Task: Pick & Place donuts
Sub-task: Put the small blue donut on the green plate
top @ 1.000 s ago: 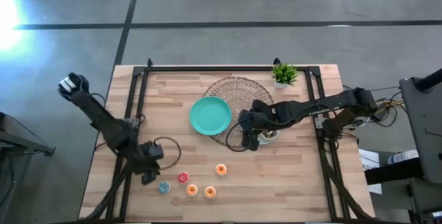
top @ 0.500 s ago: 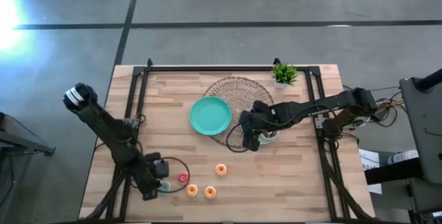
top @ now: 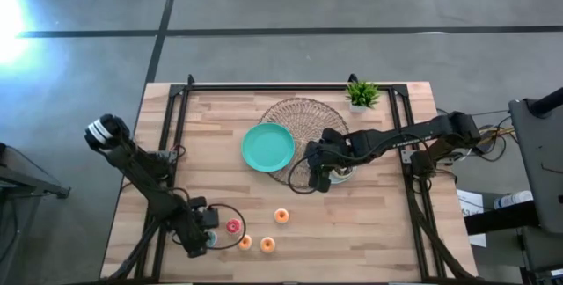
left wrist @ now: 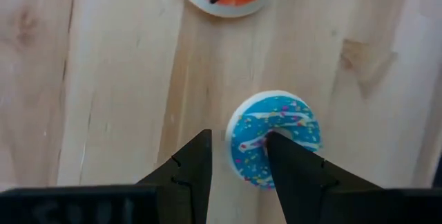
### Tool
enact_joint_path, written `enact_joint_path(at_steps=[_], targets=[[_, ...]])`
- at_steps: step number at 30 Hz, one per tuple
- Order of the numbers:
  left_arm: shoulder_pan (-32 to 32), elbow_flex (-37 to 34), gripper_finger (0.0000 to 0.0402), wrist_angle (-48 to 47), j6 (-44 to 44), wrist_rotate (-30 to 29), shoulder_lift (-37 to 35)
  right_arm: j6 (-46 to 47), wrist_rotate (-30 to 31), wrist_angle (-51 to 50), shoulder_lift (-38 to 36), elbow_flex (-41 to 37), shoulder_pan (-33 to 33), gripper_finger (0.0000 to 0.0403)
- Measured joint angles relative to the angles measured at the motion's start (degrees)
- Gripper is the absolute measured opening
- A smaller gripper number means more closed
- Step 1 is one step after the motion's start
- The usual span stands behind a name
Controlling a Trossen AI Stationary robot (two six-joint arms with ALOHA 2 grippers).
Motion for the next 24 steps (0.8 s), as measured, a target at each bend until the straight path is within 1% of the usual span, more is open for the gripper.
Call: enact_joint_path(at_steps=[5,8,11,16,20,24], targets=[[0.55,0.00,0.0114,0.43,-3.93,0.13,2.01,-0.02,0.00,-0.01,0.00,0.00,0.00,0.0224],[0.66,0.00,0.0108,0.71,-3.82,0.89,2.46,-0.02,0.00,-0.02,0.00,0.00,0.00,0.0224],[0.67,-0.01,0.0085,0.81,-3.69,0.85,1.90,-0.25,0.00,-0.06,0.00,0.00,0.00,0.0224],[1.12,-0.07,0.0015,0.96,-3.67,-0.29,0.95,-0.49,-0.02,-0.16,0.00,0.00,0.00,0.0224],[2.81,-0.07,0.0003,-0.76,-2.92,-1.33,0.48,-0.95,-0.02,-0.39,-0.18,0.08,0.04,0.0224],[6.79,-0.13,0.0002,-7.35,1.85,-2.54,-1.82,-1.55,0.00,-1.13,-1.55,0.26,0.04,0.0223]])
